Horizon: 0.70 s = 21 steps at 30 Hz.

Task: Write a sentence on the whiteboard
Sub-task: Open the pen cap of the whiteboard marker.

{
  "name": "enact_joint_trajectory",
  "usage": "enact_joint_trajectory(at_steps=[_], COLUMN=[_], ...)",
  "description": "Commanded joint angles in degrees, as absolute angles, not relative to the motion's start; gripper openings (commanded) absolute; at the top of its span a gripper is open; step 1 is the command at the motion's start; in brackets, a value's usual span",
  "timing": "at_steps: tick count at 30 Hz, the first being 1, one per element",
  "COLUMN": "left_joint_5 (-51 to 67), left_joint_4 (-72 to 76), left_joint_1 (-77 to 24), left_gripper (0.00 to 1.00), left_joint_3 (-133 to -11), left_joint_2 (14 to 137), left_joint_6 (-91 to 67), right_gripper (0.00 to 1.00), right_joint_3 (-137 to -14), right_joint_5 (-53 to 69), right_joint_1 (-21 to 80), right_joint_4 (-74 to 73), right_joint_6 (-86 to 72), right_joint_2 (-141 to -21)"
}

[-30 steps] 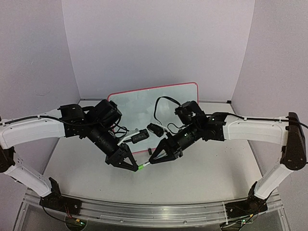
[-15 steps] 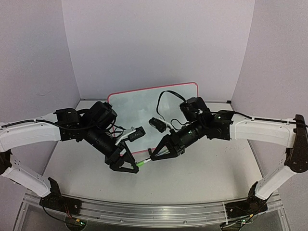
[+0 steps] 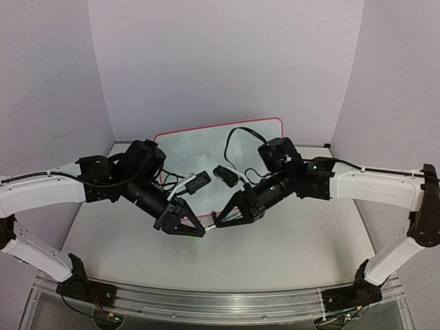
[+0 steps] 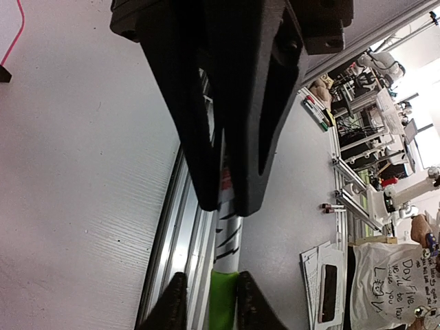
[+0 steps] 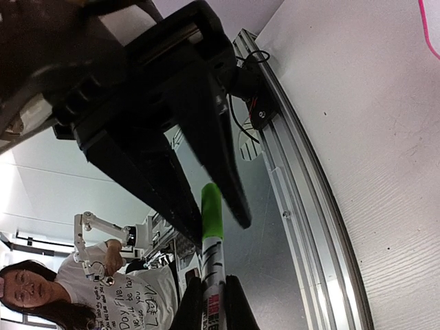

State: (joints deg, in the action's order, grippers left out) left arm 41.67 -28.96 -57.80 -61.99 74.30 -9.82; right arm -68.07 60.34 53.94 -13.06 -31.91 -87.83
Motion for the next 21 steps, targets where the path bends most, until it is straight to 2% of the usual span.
enact_joint_trajectory(at_steps=[1,15,21], left_joint_5=[43.73,42.46,39.83], left_joint_4=[-27.2,-31.91,-32.57], left_joint_1=[-57.57,-57.26,-56.43], left_gripper=[0.01,0.0,0.0], left_joint_3=[-60.2,-58.01,-57.04], left_joint_2=[73.19,69.12,67.84], left_joint_6=[-10.37,-8.94,-8.88], right_gripper=[0.0,0.0,0.0], right_joint_3=[-67.78,-61.96,-61.09], right_joint_5=[60.67,71.99,69.49], right_joint_1=[54.21,42.85,39.98], right_joint_4=[-10.99,-11.51,-15.41], right_joint_6=[-30.35,-25.96,-24.58], right_joint_2=[-85.7,-79.69,-74.81])
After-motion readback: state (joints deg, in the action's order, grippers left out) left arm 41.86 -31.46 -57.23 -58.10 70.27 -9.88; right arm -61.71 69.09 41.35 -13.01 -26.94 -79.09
